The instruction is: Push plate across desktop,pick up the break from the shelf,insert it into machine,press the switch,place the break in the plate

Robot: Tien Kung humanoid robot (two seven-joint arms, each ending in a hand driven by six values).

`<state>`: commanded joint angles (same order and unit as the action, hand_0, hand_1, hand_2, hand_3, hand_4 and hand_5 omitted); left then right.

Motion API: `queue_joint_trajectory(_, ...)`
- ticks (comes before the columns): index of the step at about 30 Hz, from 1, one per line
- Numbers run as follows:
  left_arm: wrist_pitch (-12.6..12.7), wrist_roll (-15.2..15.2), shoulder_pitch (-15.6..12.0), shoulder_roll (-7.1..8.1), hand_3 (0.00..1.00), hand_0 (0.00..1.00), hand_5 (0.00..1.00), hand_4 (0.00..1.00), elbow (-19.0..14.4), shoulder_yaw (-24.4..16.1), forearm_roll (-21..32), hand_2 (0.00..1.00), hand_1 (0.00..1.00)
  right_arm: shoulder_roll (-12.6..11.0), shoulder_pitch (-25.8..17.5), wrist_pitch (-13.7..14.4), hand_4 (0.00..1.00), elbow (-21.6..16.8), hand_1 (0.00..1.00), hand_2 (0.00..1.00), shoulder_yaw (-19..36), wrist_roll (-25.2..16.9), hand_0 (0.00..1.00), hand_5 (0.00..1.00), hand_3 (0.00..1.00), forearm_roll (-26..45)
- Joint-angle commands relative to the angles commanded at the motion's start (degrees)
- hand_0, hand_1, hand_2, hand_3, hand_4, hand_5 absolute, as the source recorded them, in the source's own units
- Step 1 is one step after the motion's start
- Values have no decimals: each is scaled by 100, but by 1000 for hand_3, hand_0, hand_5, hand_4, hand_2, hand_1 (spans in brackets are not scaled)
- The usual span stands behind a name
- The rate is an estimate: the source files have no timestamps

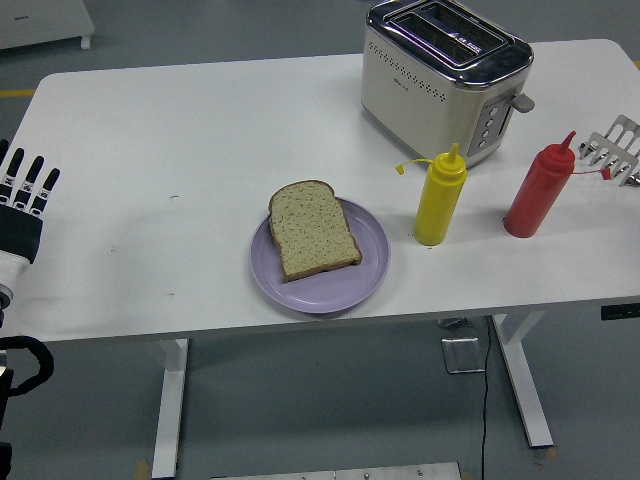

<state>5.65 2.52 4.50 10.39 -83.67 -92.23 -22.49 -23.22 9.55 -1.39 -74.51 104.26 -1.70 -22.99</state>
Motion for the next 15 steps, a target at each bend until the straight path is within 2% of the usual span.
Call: queue_joint_trajectory(15, -15, -15, 27, 11, 809, 820, 998, 602, -9, -3, -13, 946, 871, 50, 20, -24, 414, 53, 827, 814, 75, 22, 881, 512, 791, 63)
